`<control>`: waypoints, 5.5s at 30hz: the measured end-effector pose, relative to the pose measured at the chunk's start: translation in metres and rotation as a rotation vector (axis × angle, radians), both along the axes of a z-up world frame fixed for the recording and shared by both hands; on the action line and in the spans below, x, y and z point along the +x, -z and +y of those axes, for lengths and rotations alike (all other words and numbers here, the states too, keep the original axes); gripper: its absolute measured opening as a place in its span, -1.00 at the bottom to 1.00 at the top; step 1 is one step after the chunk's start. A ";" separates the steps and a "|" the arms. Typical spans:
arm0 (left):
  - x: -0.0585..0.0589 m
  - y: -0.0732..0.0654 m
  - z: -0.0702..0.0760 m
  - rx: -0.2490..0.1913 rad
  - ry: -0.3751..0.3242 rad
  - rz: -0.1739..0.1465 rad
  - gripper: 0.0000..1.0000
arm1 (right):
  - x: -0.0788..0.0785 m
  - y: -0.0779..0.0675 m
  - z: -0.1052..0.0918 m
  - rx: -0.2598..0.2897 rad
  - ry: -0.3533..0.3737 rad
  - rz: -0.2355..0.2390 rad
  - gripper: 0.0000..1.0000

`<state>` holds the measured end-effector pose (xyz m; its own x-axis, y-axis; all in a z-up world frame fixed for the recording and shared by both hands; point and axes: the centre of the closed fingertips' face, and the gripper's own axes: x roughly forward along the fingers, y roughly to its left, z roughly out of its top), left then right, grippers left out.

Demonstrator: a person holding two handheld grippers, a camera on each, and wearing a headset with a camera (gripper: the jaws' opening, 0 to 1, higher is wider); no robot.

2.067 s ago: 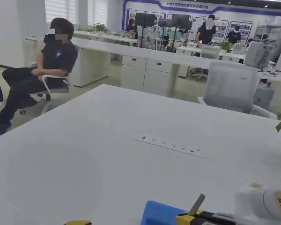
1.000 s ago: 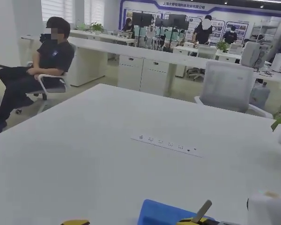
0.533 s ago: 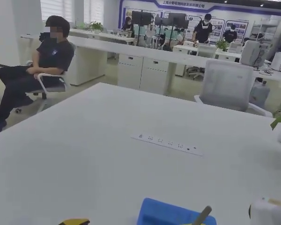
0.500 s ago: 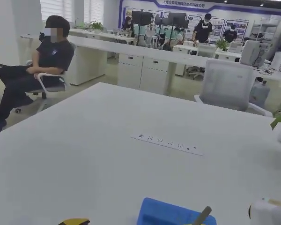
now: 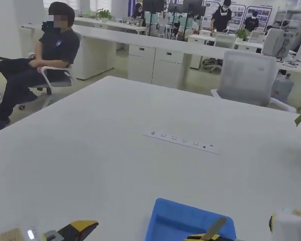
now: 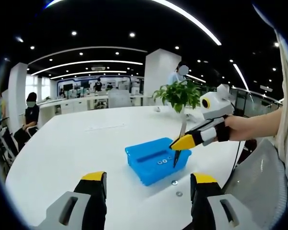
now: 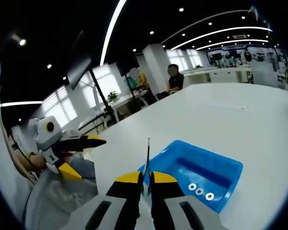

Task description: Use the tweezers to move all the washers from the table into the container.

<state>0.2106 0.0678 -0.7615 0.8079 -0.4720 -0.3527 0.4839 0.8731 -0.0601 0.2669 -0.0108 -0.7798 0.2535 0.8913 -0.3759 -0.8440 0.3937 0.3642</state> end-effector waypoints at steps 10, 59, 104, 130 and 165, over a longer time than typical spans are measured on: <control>0.001 0.004 0.006 0.015 -0.016 0.015 0.43 | -0.011 0.029 -0.004 -0.046 -0.002 0.034 -0.92; 0.006 0.000 0.010 -0.006 -0.063 -0.013 0.40 | -0.023 0.055 0.004 -0.240 -0.146 -0.190 -0.92; 0.006 -0.006 0.015 -0.023 -0.083 -0.034 0.35 | -0.006 -0.020 0.004 0.020 -0.019 -0.133 -0.93; 0.007 -0.007 0.014 -0.041 -0.075 -0.032 0.35 | 0.058 -0.041 0.015 0.003 0.013 -0.167 -0.94; 0.007 -0.006 0.015 -0.036 -0.084 -0.027 0.34 | 0.075 0.048 0.023 -0.275 -0.146 -0.001 -0.94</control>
